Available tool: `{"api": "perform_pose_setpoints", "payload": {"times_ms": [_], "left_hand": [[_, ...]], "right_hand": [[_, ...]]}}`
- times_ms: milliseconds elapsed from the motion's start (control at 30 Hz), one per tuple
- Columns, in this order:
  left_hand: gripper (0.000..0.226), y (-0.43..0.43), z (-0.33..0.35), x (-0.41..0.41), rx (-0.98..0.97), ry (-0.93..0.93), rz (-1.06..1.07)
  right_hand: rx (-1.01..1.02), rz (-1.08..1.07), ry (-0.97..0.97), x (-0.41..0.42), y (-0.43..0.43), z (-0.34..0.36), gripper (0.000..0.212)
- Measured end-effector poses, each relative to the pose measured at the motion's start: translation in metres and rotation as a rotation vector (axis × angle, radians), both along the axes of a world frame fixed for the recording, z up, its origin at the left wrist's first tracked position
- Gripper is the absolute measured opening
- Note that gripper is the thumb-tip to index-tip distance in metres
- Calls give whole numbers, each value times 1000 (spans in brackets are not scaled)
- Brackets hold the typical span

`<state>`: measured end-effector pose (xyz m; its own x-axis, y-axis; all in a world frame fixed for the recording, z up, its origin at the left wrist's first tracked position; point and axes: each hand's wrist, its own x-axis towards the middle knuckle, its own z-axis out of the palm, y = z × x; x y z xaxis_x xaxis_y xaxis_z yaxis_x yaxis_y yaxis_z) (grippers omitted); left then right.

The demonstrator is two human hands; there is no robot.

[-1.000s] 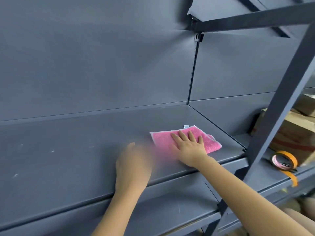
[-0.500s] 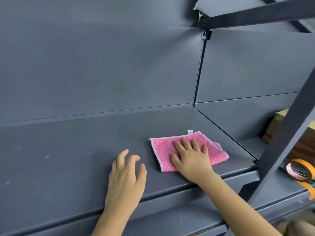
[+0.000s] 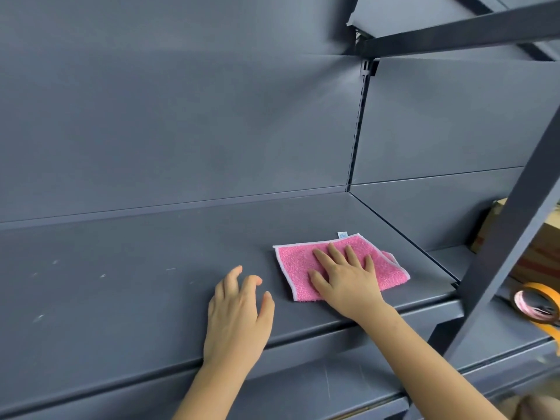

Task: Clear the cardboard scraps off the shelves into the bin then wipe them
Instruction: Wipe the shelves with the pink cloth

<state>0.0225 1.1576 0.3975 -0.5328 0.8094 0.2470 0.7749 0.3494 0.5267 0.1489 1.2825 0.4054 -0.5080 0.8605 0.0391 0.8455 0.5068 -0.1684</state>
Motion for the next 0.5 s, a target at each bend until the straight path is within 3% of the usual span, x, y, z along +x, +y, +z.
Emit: {"api": "perform_pose_setpoints", "payload": {"times_ms": [200,333,500], "left_hand": [[33,0,-4,-2,-1,45,-12],[65,1,-5,-1,18,25,4],[81,3,-9,-2,62,0,51]], "right_hand": [[14,11,15,2,0,-2,79],[16,27,23,3,0,-3,97],[25,46,20,3,3,-6,98]]}}
